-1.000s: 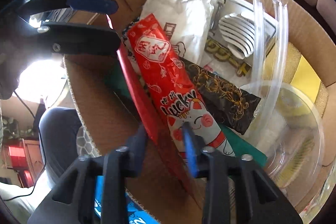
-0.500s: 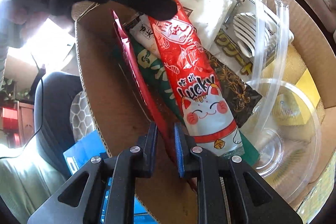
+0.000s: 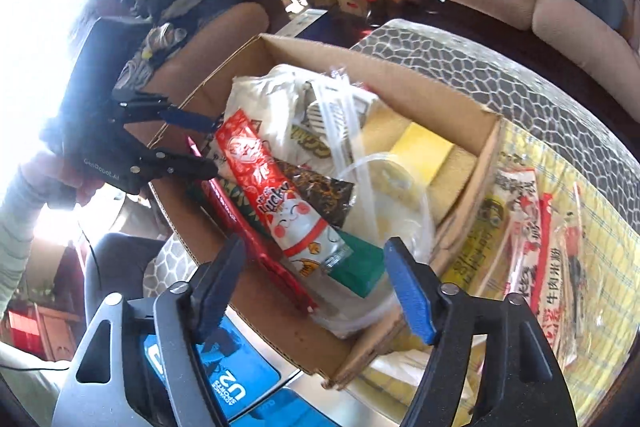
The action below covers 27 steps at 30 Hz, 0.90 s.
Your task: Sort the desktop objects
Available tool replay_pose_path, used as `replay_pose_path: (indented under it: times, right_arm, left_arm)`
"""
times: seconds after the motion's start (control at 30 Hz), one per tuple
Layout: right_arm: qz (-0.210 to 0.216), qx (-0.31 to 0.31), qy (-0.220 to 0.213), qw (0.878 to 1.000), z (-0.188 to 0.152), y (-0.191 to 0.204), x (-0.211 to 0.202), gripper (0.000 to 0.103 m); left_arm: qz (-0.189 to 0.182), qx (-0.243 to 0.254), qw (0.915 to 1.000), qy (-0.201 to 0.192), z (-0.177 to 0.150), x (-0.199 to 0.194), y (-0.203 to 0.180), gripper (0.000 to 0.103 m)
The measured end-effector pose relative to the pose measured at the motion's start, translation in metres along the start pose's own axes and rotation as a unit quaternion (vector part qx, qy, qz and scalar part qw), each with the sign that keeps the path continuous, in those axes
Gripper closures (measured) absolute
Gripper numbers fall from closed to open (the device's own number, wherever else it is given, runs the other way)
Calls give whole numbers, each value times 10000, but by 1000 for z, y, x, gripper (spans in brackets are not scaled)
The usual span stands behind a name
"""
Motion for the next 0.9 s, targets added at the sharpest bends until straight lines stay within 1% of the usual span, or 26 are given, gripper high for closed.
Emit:
replay_pose_path:
  times: [0.07,0.1,0.27,0.5,0.7,0.9]
  right_arm:
    - [-145,86,-65,9998,-4,-5,-14,22]
    - [-241,118,-81,9996,-4,-8,-17,20]
    - [-667,193,-233,9973,-17,-7,-36,13]
    - [-856,395,-463,9945,-34,-2,-46,11]
    - [-1090,469,-536,9915,-47,2,-55,8]
    - [-1195,597,-639,9890,-61,2,-66,6]
  left_arm:
    - [58,-4,10000,-80,-1,-2,-8,2]
    - [92,8,9999,-112,-2,-3,-12,1]
    - [422,151,9984,-354,-14,-11,-31,0]
    - [766,340,9944,-645,-37,-23,-49,0]
    - [807,348,9930,-785,-50,-27,-62,0]
    - [766,392,9925,-870,-59,-28,-77,0]
Point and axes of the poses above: each gripper's, at about its wrist camera, not at the fingertips, and x roughly the way its jaws point, y to its left, z to its top, the point moved 2 cm from there along x, roughly the way its jaws point, and after that the axes turned 9 degrees about -x, right-handed, at the moved point
